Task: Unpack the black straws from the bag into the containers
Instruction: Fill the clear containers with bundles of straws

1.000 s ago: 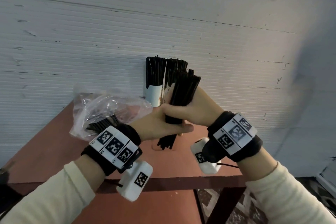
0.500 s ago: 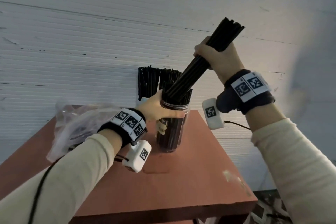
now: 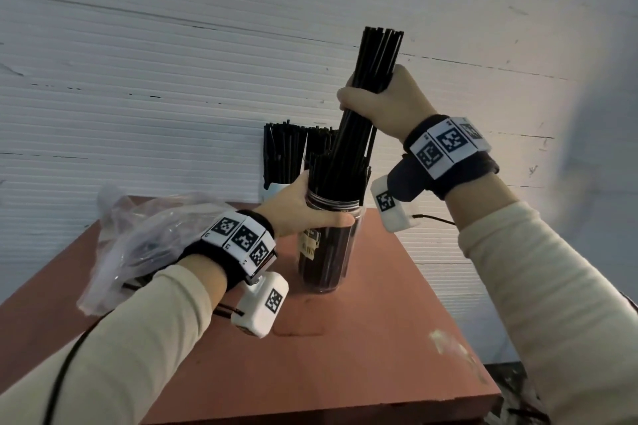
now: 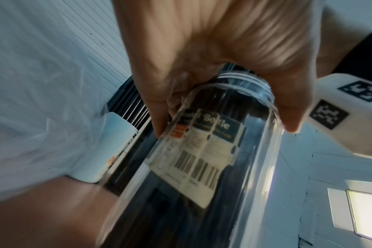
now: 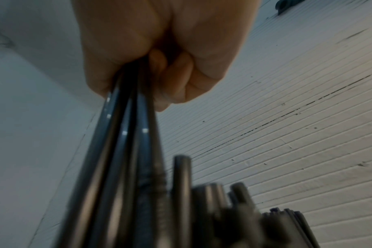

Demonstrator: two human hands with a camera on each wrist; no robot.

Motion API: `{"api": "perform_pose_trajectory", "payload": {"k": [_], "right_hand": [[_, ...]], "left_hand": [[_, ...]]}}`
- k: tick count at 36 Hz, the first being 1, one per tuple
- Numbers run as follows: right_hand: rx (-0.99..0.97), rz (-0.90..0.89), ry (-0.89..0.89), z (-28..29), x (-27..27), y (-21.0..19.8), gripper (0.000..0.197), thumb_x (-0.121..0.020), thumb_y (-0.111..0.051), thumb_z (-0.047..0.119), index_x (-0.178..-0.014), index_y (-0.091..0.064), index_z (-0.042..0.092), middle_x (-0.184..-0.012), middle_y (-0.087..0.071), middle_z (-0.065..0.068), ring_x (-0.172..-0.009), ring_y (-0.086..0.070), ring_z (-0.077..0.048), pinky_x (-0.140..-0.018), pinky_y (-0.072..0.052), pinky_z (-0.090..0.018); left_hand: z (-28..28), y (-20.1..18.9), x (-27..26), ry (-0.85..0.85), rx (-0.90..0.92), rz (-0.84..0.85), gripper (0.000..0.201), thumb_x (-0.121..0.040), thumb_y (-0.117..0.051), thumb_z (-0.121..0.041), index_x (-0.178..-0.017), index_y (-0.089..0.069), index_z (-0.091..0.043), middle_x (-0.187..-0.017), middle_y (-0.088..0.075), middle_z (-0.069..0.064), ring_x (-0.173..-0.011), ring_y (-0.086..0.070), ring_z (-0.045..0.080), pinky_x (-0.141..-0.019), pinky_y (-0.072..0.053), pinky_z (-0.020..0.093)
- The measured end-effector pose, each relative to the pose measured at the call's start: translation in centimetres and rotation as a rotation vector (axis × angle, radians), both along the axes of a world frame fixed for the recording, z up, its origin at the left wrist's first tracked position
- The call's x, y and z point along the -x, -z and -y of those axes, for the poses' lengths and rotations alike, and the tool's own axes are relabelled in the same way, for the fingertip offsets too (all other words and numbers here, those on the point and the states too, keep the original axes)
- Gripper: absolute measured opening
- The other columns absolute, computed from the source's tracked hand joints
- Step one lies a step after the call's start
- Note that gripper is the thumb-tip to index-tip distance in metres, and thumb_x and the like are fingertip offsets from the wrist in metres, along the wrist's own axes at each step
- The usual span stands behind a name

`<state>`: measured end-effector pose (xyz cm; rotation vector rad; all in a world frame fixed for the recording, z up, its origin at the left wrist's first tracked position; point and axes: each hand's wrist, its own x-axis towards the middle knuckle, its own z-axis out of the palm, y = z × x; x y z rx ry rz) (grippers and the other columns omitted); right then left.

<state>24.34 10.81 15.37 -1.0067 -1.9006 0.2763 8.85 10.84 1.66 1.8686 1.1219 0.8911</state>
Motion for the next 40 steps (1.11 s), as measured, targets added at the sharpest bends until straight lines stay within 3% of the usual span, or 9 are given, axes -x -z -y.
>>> {"api": "perform_pose_trajectory", "payload": {"k": [3, 7, 11, 16, 21, 27, 32, 35, 40], "right_hand": [[-0.002, -0.004, -0.003, 0.0, 0.6, -0.1, 0.031, -0.080, -0.063, 0.016, -0.081, -0.057, -0.014, -0.069, -0.053, -0.010, -0.062, -0.052, -0.016, -0.057, -0.044, -0.026], [0.017, -0.002, -0.009, -0.1, 1.0, 0.0, 0.034, -0.079, -0.062, 0.017, -0.079, -0.055, -0.017, -0.070, -0.049, -0.012, -0.062, -0.049, -0.019, -0.057, -0.040, -0.028], [0.026, 0.007, -0.015, -0.1, 0.9, -0.1, 0.039, -0.077, -0.062, 0.019, -0.081, -0.053, -0.019, -0.071, -0.049, -0.012, -0.063, -0.048, -0.020, -0.057, -0.039, -0.029], [0.010, 0.022, -0.008, -0.3, 0.6, 0.1, 0.044, -0.075, -0.061, 0.026, -0.084, -0.054, -0.017, -0.073, -0.054, -0.015, -0.064, -0.051, -0.020, -0.058, -0.042, -0.029], [0.009, 0.003, 0.006, -0.4, 0.8, 0.4, 0.045, -0.075, -0.062, 0.026, -0.084, -0.054, -0.017, -0.071, -0.053, -0.016, -0.063, -0.050, -0.020, -0.057, -0.041, -0.030], [0.006, -0.008, -0.009, -0.3, 0.7, 0.5, 0.040, -0.078, -0.062, 0.022, -0.082, -0.053, -0.017, -0.070, -0.048, -0.012, -0.062, -0.047, -0.019, -0.056, -0.039, -0.028], [0.086, 0.023, 0.012, -0.6, -0.1, 1.7, 0.031, -0.079, -0.065, 0.021, -0.064, -0.049, 0.000, -0.061, -0.047, -0.004, -0.055, -0.047, -0.013, -0.052, -0.037, -0.025], [0.147, 0.072, 0.039, -0.7, -0.3, 3.3, 0.035, -0.080, -0.068, 0.024, -0.059, -0.041, 0.015, -0.054, -0.043, 0.005, -0.047, -0.044, -0.007, -0.047, -0.037, -0.022], [0.177, 0.113, 0.001, -0.2, -0.4, 5.4, 0.032, -0.083, -0.071, 0.034, -0.072, -0.057, 0.007, -0.070, -0.062, -0.003, -0.064, -0.062, -0.010, -0.059, -0.049, -0.023]], "left_hand": [[-0.1, -0.3, -0.3, -0.011, -0.010, 0.021, 0.075, -0.070, -0.087, -0.030, -0.131, -0.043, -0.027, -0.114, -0.063, -0.014, -0.103, -0.060, -0.003, -0.084, -0.047, 0.015], [-0.8, -0.8, -1.0, -0.056, 0.003, 0.019, 0.088, -0.050, -0.086, -0.068, -0.124, -0.057, -0.032, -0.113, -0.070, -0.012, -0.107, -0.065, 0.006, -0.098, -0.050, 0.035], [-1.1, -1.1, -1.3, -0.150, -0.022, -0.005, 0.094, -0.040, -0.076, -0.085, -0.119, -0.061, -0.035, -0.111, -0.070, -0.015, -0.105, -0.065, 0.005, -0.098, -0.051, 0.034], [-0.3, -1.3, -1.6, -0.227, -0.056, -0.065, 0.075, -0.068, -0.072, -0.066, -0.128, -0.054, -0.025, -0.118, -0.064, -0.009, -0.108, -0.060, 0.011, -0.088, -0.044, 0.025], [-0.4, -1.2, -1.3, -0.234, -0.086, -0.076, 0.058, -0.078, -0.069, -0.058, -0.124, -0.056, -0.025, -0.114, -0.064, -0.007, -0.104, -0.059, 0.011, -0.081, -0.040, 0.021], [-0.3, -1.3, -1.0, -0.151, -0.069, -0.093, 0.086, -0.058, -0.062, -0.085, -0.125, -0.054, -0.032, -0.115, -0.065, -0.014, -0.110, -0.060, 0.008, -0.099, -0.046, 0.030], [0.4, -1.5, 0.0, 0.005, -0.026, -0.086, 0.075, -0.071, -0.080, -0.046, -0.133, -0.041, -0.033, -0.115, -0.058, -0.022, -0.103, -0.054, -0.011, -0.080, -0.040, 0.007], [0.3, -1.0, 0.5, 0.029, -0.001, -0.053, 0.090, -0.069, -0.085, -0.038, -0.143, -0.035, -0.031, -0.121, -0.058, -0.021, -0.108, -0.053, -0.009, -0.088, -0.043, 0.014], [0.1, -0.3, 0.4, 0.006, 0.009, -0.016, 0.100, -0.061, -0.087, -0.050, -0.144, -0.036, -0.031, -0.123, -0.061, -0.016, -0.112, -0.057, -0.001, -0.100, -0.045, 0.028]]}}
